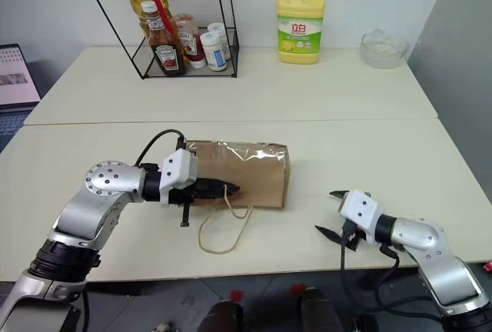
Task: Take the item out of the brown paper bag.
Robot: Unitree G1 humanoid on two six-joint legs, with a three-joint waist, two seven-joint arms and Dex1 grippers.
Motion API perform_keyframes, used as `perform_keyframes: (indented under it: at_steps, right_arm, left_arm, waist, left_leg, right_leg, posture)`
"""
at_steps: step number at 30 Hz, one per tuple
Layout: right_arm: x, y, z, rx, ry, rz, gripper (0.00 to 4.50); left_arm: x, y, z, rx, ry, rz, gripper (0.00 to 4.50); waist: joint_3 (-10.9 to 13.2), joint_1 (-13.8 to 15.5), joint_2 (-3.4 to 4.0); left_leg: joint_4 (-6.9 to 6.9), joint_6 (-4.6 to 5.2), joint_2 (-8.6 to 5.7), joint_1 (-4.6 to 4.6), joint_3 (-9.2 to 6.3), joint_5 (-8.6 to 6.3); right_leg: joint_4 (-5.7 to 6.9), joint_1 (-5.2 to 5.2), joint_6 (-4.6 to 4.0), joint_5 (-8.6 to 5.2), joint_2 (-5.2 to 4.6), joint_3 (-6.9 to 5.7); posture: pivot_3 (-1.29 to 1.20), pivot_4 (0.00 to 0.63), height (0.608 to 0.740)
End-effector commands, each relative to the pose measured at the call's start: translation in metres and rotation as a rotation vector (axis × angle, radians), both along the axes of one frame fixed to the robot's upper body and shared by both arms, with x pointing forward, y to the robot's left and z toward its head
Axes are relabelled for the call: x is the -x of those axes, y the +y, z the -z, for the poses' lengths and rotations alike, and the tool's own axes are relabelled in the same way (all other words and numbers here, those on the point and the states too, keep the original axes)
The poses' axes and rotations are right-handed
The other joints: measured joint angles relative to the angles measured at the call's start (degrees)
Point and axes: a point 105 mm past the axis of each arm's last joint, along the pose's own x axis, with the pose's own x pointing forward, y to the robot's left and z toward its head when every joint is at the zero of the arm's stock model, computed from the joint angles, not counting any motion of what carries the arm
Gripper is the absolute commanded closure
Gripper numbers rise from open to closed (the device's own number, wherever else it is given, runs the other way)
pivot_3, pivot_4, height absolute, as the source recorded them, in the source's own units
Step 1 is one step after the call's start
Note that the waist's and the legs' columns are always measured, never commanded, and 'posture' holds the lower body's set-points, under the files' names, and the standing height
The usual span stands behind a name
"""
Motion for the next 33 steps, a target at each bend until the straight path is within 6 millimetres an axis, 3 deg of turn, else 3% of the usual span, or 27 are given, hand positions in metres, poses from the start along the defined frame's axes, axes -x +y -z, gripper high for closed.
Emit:
perform_keyframes:
  at_steps: [1, 4, 9, 16, 19, 22, 27, 33]
  right_arm:
    - [0.014, 0.008, 0.001, 0.137, -0.213, -0.234, 0.00]
    - [0.017, 0.016, 0.007, 0.213, -0.409, -0.392, 0.00]
    - [0.005, 0.051, -0.006, 0.163, -0.708, -0.541, 0.00]
    - [-0.019, 0.105, -0.020, 0.058, -0.913, -0.609, 0.00]
    - [-0.022, 0.128, -0.028, -0.007, -0.977, -0.619, 0.00]
    - [-0.020, 0.139, -0.029, -0.045, -0.997, -0.636, 0.00]
    - [-0.020, 0.142, -0.023, -0.063, -1.000, -0.627, 0.00]
    - [-0.026, 0.112, -0.019, -0.033, -0.972, -0.557, 0.00]
  left_arm:
    - [-0.007, -0.007, -0.018, 0.085, 0.012, -0.077, 4.46]
    - [-0.008, -0.011, -0.020, 0.111, 0.038, -0.099, 4.46]
    - [-0.010, -0.013, -0.021, 0.149, 0.071, -0.124, 4.46]
    - [-0.013, -0.011, -0.022, 0.157, 0.080, -0.145, 4.46]
    - [-0.012, -0.009, -0.020, 0.146, 0.082, -0.159, 4.46]
    - [-0.012, -0.008, -0.021, 0.152, 0.087, -0.174, 4.46]
    - [-0.015, -0.006, -0.026, 0.180, 0.100, -0.204, 4.46]
    - [-0.014, -0.002, -0.029, 0.188, 0.104, -0.223, 4.46]
  waist:
    - [-0.01, -0.01, -0.02]
    - [-0.04, -0.04, -0.06]
    - [-0.07, -0.46, -0.12]
    - [-0.07, -0.47, -0.12]
    - [-0.08, -0.52, -0.12]
    - [-0.08, -0.47, -0.12]
    - [-0.09, -0.51, -0.13]
    - [-0.09, -0.43, -0.13]
  left_leg:
    - [0.00, 0.00, 0.00, 0.01, -0.01, 0.00]
    - [0.00, -0.01, 0.00, 0.07, 0.00, 0.01]
    - [0.00, -0.17, 0.02, 0.17, 0.00, 0.10]
    - [0.02, -0.26, 0.01, 0.13, 0.02, 0.14]
    - [0.00, -0.27, 0.02, 0.14, -0.01, 0.15]
    - [0.00, -0.27, 0.02, 0.13, 0.00, 0.15]
    - [0.00, -0.27, 0.02, 0.13, 0.00, 0.15]
    - [0.00, -0.26, 0.01, 0.12, -0.01, 0.15]
  right_leg:
    - [0.00, 0.00, 0.00, 0.00, 0.01, 0.00]
    - [0.01, 0.04, 0.00, 0.00, 0.00, 0.00]
    - [0.05, 0.08, 0.00, 0.00, 0.02, 0.01]
    - [0.04, 0.08, -0.02, 0.01, -0.01, 0.02]
    - [0.06, 0.06, -0.02, 0.01, 0.00, 0.00]
    - [0.06, 0.06, -0.03, 0.01, -0.01, 0.00]
    - [0.06, 0.06, -0.03, 0.02, -0.01, 0.00]
    - [0.06, 0.06, -0.03, 0.02, -0.02, 0.00]
  posture:
    - [0.00, 0.150, 0.740]
    - [0.00, 0.150, 0.740]
    - [0.00, 0.150, 0.740]
    - [0.00, 0.150, 0.740]
    - [0.00, 0.150, 0.740]
    - [0.00, 0.150, 0.740]
    - [0.00, 0.150, 0.740]
    - [0.00, 0.150, 0.740]
